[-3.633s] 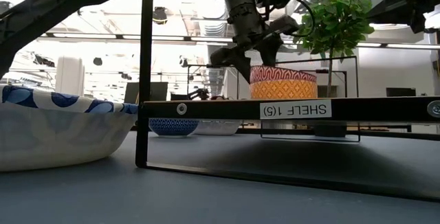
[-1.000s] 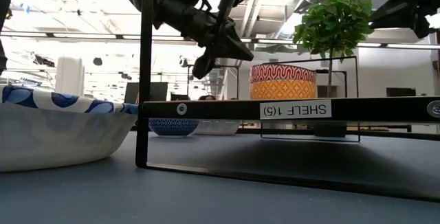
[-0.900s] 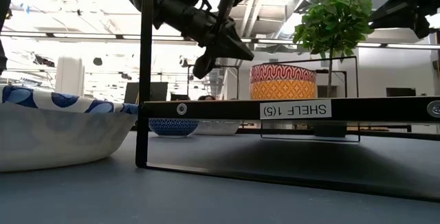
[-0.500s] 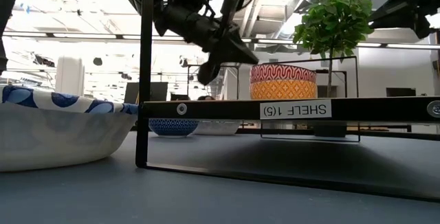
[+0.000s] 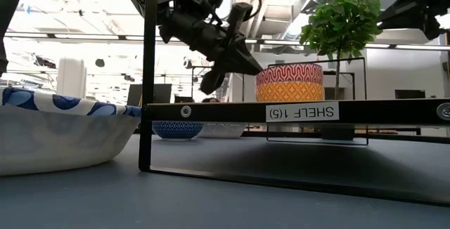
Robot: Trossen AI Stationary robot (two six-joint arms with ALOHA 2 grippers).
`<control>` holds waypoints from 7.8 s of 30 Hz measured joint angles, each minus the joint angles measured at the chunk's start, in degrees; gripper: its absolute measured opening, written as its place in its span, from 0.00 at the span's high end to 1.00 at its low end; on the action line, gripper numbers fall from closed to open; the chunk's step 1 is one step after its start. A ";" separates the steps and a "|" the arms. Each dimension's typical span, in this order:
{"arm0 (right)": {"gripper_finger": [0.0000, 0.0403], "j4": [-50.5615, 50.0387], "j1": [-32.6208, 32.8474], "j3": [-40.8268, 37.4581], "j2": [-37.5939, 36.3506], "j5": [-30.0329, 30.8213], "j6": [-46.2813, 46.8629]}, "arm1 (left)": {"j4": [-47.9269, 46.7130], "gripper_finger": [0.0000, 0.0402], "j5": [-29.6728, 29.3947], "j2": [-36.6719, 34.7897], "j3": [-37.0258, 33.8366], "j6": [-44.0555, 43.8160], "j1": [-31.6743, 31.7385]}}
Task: Place and stack bowls onto a shelf
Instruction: Stack the dark blue striped bowl into the light blue patterned bowl
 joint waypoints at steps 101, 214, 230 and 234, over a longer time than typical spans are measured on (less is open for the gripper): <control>0.88 73.42 6.81 -16.36 51.70 0.89 -1.33 | -26.52 1.00 -22.05 -33.90 0.48 21.10 -10.24; 0.94 38.81 -2.89 15.89 76.16 3.57 -10.09 | -24.25 1.00 -19.17 -25.40 -5.64 24.79 -6.96; 0.94 35.80 -4.88 15.89 76.16 2.80 -9.56 | -24.31 1.00 -19.69 -25.40 -5.64 26.21 -6.96; 0.95 34.57 -4.73 15.89 76.16 2.83 -9.13 | -24.31 1.00 -19.69 -25.40 -5.64 26.21 -6.96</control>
